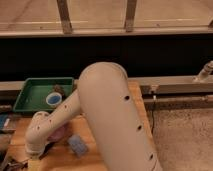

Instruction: Wipe purple bowl with brush

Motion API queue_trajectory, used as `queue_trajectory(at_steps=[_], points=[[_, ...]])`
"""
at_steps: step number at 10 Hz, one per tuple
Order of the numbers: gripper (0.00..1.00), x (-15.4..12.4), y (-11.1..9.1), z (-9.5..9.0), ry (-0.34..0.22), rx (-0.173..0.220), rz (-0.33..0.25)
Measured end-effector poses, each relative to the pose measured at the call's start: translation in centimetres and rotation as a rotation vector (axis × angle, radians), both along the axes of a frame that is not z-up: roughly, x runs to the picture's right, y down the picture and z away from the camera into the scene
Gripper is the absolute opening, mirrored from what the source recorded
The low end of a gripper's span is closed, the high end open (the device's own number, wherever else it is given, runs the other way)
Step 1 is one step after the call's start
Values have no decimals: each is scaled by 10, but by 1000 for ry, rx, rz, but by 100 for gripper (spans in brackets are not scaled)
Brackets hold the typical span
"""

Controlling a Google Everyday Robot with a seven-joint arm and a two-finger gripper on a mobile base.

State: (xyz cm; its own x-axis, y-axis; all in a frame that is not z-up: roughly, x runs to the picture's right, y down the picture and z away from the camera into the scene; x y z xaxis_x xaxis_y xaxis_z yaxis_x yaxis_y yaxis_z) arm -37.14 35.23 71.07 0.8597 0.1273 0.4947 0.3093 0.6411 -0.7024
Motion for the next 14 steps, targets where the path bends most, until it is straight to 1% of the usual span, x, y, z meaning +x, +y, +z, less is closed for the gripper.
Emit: queue_trajectory(at_steps=[1,2,3,4,5,7,9,10,14], points=[[78,-4,3,3,-6,-9,-1],[70,-8,4,3,-11,-10,-4],[60,-11,3,1,-17,-2,-11],[52,-14,1,-2,-19,8,-19],[38,-18,-5,-9,-26,27,-28],[20,-21,-11,-15,-37,48,-39],[2,-23,-13,-18,-45,59,-44],[0,-25,-12,-17,-53,61,-48],[0,-33,-8,-19,-87,63,-68]])
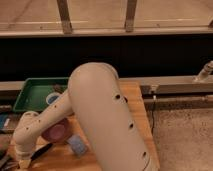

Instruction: Wipe purple bowl with brush

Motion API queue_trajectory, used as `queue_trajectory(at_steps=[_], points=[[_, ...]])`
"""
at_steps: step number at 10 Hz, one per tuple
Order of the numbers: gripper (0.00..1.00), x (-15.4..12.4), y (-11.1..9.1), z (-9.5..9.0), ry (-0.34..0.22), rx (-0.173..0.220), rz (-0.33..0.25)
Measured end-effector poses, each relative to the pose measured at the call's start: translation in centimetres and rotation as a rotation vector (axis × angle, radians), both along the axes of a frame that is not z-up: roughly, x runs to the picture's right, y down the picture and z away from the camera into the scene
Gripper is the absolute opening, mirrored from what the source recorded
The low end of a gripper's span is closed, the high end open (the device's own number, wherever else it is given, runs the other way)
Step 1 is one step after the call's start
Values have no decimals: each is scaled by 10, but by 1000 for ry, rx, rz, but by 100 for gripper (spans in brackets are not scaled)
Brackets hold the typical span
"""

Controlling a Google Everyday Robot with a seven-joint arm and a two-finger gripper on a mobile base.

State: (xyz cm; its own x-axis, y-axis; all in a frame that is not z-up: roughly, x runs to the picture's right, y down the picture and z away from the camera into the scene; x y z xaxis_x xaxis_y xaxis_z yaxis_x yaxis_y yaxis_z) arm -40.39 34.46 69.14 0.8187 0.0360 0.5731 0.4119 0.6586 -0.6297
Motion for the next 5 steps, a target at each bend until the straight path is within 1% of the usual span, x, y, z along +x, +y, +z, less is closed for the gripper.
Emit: queue_trajectory(at_steps=[1,3,4,5], points=[[0,-2,-6,-4,-10,7,8],[0,-6,-23,-18,-16,8,18],[0,-9,-31,-30,-18,14,17],[0,-13,-45,-47,-22,31,13]])
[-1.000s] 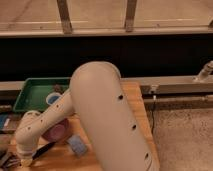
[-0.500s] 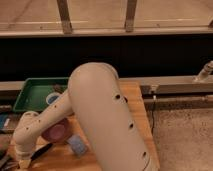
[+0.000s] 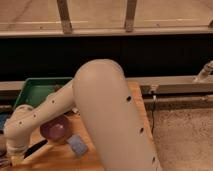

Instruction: Wipe purple bowl with brush

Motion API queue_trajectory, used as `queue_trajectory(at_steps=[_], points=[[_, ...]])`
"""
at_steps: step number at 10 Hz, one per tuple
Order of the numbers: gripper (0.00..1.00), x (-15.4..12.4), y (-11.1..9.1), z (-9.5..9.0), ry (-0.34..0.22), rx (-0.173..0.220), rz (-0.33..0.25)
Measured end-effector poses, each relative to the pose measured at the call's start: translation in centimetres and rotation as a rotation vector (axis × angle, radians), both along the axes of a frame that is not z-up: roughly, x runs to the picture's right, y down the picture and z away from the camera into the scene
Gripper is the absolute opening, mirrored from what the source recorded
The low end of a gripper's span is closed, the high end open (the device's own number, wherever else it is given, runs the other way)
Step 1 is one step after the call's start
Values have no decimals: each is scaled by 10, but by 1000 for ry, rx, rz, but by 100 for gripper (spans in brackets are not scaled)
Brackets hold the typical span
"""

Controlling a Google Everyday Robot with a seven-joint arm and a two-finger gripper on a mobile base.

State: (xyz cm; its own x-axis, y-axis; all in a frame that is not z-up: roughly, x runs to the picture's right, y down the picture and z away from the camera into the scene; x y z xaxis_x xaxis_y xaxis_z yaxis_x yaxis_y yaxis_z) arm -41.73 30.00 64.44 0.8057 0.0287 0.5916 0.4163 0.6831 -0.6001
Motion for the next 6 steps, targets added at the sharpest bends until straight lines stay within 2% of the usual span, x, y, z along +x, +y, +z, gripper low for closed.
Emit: queue_trajectory(at_steps=[3,5,6], points=[[0,-13,-40,-46,10,78,-36],[0,-15,-63,-66,64,146,-72],[0,-7,-75,-70,106,160,-70]])
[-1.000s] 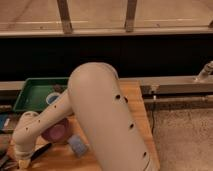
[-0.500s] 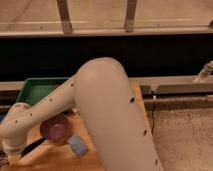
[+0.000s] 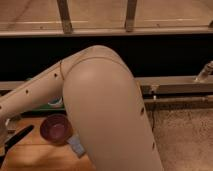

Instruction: Wipe purple bowl with brush

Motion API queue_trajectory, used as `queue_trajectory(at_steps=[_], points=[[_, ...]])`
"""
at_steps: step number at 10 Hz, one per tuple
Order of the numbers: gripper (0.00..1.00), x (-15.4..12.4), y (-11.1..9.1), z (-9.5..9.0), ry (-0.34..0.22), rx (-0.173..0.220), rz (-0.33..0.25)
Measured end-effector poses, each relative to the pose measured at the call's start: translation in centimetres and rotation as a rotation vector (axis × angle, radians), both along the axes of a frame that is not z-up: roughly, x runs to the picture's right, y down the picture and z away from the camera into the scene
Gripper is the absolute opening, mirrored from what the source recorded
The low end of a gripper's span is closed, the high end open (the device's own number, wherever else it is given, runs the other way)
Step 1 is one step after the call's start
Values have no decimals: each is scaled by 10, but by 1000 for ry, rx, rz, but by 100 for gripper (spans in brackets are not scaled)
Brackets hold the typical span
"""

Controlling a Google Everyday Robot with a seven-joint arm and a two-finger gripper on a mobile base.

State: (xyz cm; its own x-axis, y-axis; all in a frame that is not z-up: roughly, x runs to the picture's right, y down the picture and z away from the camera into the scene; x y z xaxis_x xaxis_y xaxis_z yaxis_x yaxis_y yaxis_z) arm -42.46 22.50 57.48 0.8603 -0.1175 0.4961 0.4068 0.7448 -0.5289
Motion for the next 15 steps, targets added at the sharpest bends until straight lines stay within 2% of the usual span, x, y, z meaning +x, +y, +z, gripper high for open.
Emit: queue_trajectory(at_steps=[2,4,6,7,12,13,15], points=[[0,30,-17,11,70,4,39],[0,85,-31,33,164,-3,107],[0,141,-31,41,241,-26,180],[0,153,-30,43,257,-32,195],[0,154,-28,43,258,-36,196],[0,154,-27,44,260,-45,200],[0,171,-24,58,295,-83,239]])
